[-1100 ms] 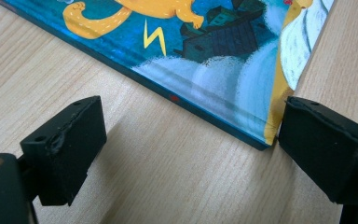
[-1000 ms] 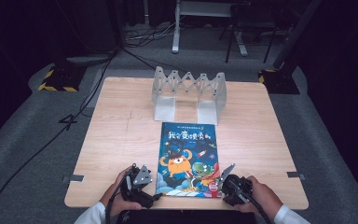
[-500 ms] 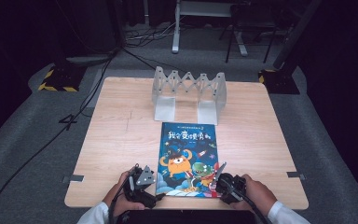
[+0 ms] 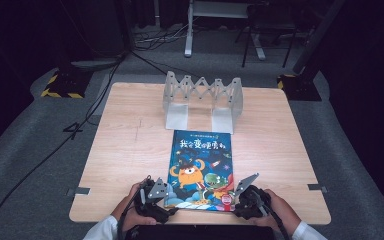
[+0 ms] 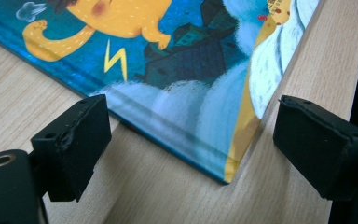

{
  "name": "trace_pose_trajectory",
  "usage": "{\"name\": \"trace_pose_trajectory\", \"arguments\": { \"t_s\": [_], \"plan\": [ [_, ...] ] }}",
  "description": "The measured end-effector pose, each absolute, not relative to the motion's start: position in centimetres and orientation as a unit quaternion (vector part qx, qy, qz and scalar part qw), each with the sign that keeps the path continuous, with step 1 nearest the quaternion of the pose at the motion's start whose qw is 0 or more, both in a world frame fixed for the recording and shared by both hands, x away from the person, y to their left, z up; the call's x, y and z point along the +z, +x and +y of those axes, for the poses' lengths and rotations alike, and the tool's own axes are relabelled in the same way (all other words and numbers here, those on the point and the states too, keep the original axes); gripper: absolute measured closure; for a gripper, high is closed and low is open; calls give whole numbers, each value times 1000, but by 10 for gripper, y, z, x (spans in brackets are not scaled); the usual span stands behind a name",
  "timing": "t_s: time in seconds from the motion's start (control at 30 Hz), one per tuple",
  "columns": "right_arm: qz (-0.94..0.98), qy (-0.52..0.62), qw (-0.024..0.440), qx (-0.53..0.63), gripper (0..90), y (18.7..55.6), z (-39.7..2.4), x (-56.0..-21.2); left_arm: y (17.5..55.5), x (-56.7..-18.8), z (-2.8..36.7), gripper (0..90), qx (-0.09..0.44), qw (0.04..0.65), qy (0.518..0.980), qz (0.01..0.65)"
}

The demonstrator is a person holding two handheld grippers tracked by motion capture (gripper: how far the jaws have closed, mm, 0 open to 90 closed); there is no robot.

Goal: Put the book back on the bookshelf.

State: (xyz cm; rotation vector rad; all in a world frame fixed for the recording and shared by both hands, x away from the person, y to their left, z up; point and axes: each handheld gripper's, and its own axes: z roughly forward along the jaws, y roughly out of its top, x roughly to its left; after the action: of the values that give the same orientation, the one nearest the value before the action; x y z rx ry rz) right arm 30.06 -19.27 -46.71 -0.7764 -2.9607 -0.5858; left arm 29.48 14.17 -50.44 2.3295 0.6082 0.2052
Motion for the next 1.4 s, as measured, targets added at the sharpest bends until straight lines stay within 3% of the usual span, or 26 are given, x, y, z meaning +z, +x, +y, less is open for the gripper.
{"name": "trace_pose_trajectory", "arguments": {
  "t_s": [0.23, 0.87, 1.4],
  "plan": [
    [-927, -259, 44, -266, 534, 305, -205, -472, 295, -504, 143, 133, 79, 358, 900, 236],
    [-876, -267, 119, -383, 314, 341, -208, -469, 294, -505, 144, 141, 82, 361, 898, 238],
    [-849, -317, 85, -415, 322, 380, -201, -468, 295, -505, 144, 141, 82, 363, 898, 235]
  ]
}}
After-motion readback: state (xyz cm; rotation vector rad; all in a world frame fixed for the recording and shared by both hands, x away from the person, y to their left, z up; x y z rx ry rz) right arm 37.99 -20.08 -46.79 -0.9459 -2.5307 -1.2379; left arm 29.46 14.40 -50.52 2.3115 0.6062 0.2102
